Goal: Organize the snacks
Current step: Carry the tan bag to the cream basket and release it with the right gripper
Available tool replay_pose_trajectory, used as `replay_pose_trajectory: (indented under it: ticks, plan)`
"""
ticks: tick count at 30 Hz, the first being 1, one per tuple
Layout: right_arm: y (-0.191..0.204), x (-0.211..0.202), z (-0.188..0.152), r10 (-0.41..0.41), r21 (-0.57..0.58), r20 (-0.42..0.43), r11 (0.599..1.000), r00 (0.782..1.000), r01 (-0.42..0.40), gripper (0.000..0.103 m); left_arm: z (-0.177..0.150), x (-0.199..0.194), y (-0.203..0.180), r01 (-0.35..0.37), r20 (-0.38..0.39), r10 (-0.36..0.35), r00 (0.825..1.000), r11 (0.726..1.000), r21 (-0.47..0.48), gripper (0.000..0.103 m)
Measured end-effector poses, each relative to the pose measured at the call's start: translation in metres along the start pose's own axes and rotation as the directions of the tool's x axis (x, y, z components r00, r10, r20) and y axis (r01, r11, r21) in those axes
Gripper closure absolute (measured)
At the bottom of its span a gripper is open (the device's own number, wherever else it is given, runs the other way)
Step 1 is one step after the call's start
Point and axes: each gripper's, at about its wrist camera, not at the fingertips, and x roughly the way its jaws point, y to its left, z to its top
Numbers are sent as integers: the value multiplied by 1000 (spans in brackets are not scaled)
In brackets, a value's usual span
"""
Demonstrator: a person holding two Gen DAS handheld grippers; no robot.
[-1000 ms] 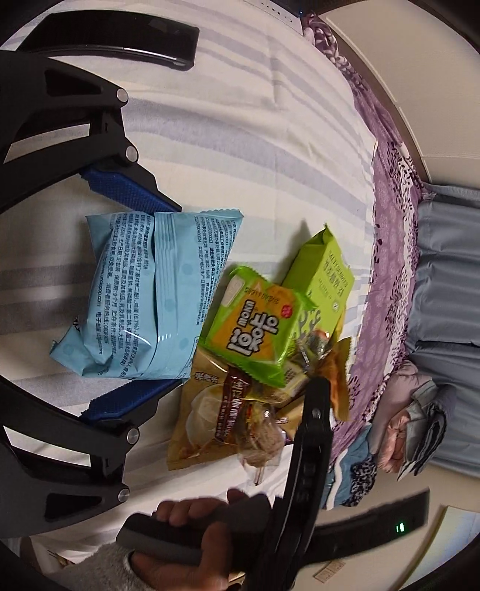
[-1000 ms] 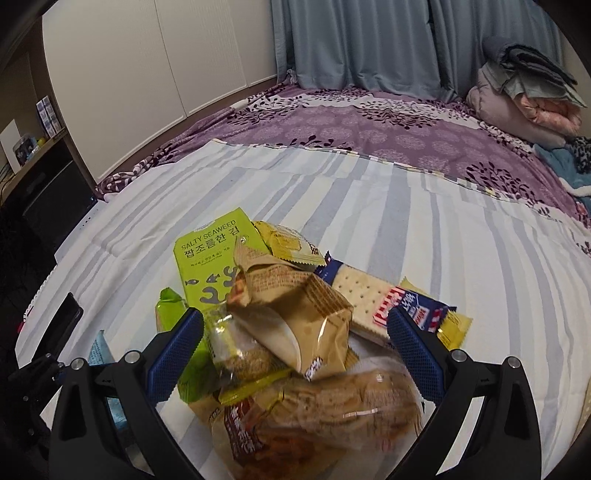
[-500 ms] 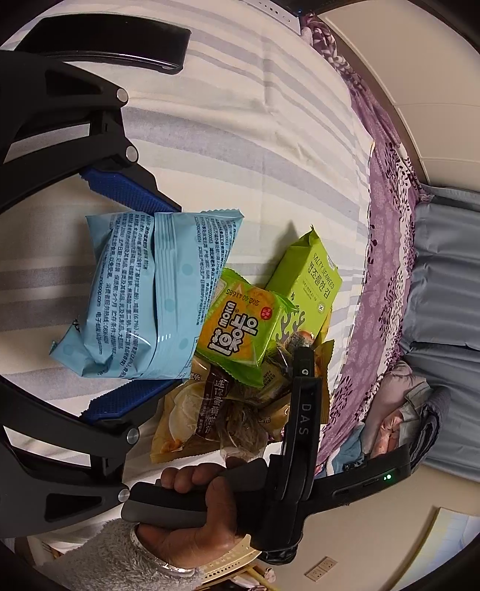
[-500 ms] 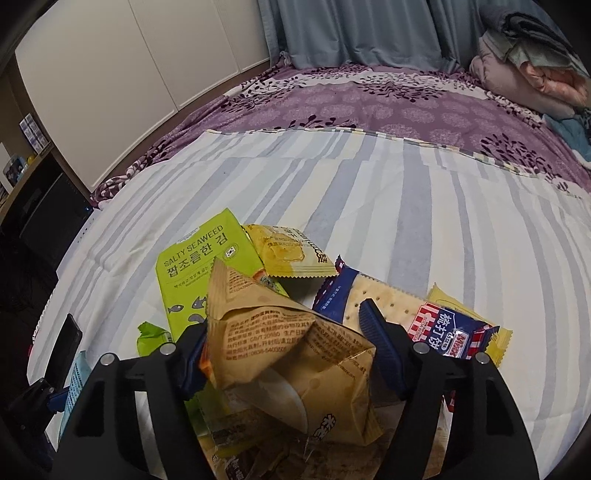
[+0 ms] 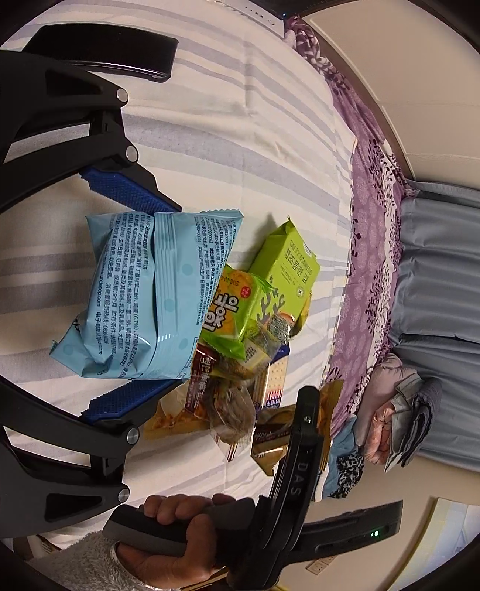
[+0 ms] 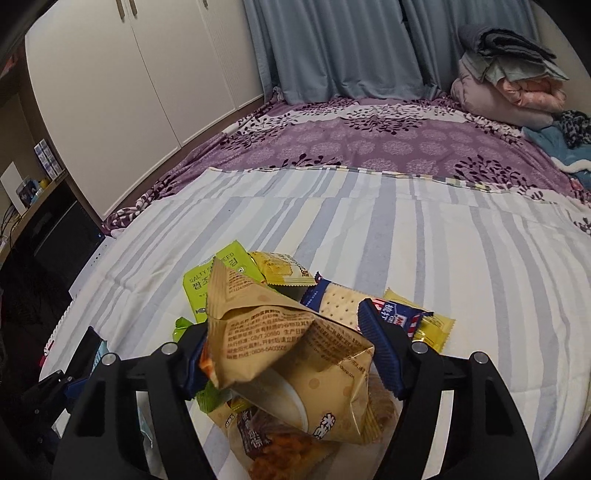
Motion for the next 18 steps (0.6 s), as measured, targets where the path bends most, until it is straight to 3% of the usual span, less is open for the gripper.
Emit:
replay_pose_trajectory:
  ticks: [18]
  plan:
    - [-40,-91,-48,-27,89,89,996,996,19,32,2,-37,-44,-17,60,11,998,995,101,18]
